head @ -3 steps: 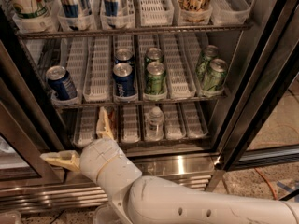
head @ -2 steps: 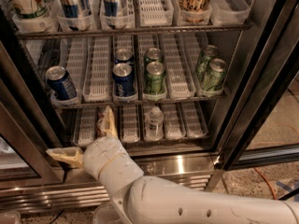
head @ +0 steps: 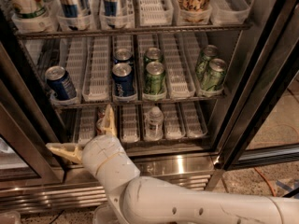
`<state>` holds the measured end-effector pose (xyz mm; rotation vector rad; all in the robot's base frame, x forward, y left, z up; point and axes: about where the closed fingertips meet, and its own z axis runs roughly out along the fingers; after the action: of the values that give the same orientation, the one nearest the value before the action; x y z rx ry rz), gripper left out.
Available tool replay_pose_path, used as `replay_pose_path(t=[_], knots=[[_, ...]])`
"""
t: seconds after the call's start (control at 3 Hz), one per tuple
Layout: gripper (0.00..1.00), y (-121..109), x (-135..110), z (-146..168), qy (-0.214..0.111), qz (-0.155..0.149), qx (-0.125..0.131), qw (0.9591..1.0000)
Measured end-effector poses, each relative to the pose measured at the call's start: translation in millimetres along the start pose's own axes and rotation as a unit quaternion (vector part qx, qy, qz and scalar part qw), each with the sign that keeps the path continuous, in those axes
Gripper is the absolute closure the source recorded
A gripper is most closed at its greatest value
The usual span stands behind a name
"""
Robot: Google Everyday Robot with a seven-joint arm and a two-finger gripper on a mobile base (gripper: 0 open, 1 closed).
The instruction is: Pick pepsi can from middle shelf of fridge
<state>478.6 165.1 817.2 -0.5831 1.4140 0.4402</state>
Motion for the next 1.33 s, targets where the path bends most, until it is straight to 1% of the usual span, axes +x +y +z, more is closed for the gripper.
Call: replay_pose_path(t=[0.33,0.67,1.0,1.33], knots=[[0.0,-8.6,-0.1,18.5,-0.021,0.014,0.013,0.9996],[0.0,-16.0,-7.3,48.6,-0.03,0.007,0.013,0.9995],[0.0,-16.0,-7.3,48.7,-0.03,0.007,0.013,0.9995],[0.2,-16.0,-7.3,48.7,-0.03,0.007,0.013,0.9995]])
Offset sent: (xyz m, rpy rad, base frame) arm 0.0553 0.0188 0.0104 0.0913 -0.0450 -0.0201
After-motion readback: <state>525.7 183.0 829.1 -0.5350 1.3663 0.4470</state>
